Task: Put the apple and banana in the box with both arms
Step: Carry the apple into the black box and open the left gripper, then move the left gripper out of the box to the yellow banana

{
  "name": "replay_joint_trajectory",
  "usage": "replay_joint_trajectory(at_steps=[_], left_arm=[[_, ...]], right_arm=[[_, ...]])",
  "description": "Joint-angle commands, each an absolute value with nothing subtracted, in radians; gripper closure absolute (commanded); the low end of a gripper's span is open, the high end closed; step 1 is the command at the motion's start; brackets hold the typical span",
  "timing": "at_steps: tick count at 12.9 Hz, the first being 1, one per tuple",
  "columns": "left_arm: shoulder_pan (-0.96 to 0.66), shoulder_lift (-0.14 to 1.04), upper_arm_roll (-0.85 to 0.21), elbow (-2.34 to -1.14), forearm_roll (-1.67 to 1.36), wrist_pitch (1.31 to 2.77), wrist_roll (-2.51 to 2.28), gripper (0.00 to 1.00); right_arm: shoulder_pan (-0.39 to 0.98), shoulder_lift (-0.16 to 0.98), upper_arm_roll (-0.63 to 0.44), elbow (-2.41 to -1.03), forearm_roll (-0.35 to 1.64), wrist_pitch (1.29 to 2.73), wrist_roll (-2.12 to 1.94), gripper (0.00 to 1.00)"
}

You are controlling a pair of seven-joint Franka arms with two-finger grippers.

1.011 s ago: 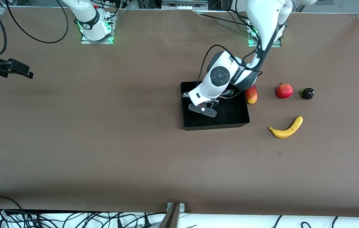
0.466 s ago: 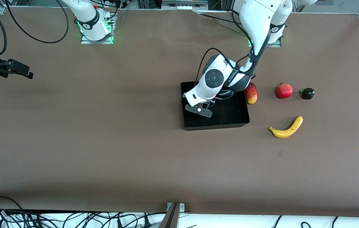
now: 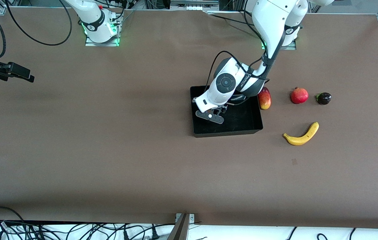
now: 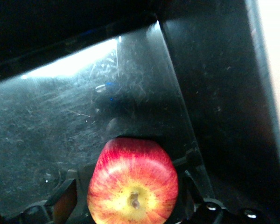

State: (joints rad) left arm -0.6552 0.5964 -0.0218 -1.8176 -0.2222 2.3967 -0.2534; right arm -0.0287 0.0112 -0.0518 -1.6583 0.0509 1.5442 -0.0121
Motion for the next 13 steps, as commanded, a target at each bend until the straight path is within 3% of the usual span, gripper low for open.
replay_joint_trajectory(at_steps=[1,7,13], left_arm=[[-0.625,0.493,-0.012,-1.813,-0.248,2.262,-0.245,0.0],[-0.422,0.305,-0.012,-1.815,-0.245,2.002,-0.172,0.0],[-0.203,0.327,0.005,-1.832,-0.089,1.976,0.346,0.0]], right_arm=[[-0.04,0.012,-0.043,-1.649,0.04,1.529,-0.018,0.0],[-0.041,0.012,-0.044,-1.649,0.04,1.525,-0.018,0.0],[-0.041,0.014,-0.044,-1.649,0.043,1.525,-0.017,0.0]])
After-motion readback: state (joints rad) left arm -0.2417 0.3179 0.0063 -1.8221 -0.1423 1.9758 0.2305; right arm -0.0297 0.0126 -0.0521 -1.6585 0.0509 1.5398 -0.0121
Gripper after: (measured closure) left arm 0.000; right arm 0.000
